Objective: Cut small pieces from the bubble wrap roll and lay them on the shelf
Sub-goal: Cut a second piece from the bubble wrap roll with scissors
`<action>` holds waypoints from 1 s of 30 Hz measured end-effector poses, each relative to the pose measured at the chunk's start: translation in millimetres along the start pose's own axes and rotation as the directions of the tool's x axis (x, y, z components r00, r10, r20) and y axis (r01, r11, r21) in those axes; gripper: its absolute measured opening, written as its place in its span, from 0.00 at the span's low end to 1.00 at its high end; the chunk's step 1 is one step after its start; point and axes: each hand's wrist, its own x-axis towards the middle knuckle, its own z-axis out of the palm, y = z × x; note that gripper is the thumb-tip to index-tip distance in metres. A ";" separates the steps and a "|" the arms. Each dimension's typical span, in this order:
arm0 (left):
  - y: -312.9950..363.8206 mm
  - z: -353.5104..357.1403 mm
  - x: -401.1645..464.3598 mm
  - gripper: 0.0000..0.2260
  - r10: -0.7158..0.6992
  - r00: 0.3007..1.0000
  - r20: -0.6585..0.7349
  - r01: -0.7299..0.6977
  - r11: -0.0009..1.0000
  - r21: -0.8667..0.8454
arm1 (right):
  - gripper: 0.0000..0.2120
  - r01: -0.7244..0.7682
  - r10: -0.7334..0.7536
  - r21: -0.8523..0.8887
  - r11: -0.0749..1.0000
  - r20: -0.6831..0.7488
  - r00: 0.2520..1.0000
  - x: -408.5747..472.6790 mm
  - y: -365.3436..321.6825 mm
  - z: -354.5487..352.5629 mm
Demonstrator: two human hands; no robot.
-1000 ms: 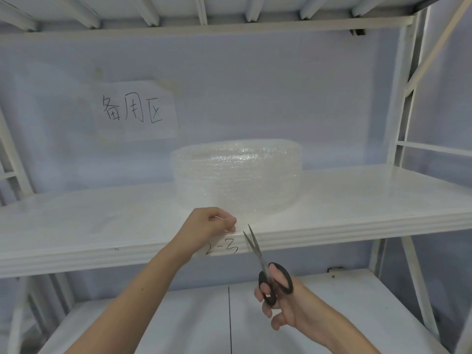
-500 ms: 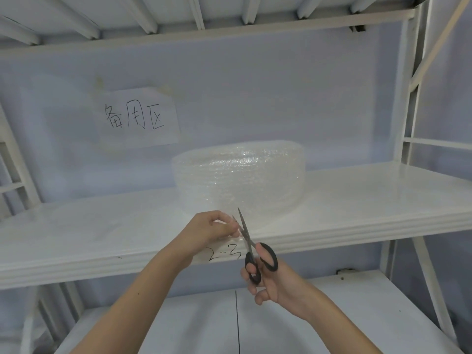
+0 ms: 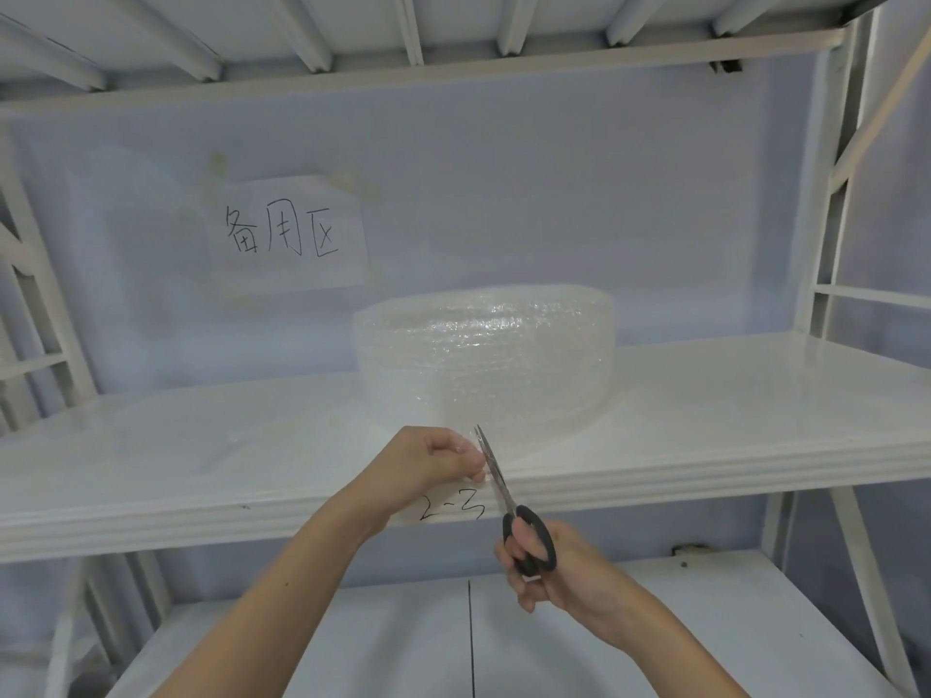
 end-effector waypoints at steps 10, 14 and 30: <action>0.2 -2.3 -1.8 0.05 0.018 0.993 0.113 -0.023 0.999 0.047 | 0.22 0.014 -0.014 -0.015 1.000 0.035 0.999 7.8 -8.8 -0.4; -0.8 -2.0 -2.2 0.08 0.017 0.995 0.099 -0.023 0.997 0.068 | 0.18 0.049 -0.049 -0.032 0.998 -0.003 0.999 9.5 -9.9 5.9; -3.0 10.4 2.6 0.13 0.113 0.989 -0.096 -0.118 0.992 -0.039 | 0.16 0.017 -0.018 -0.015 1.000 -0.075 0.997 5.1 -2.7 8.0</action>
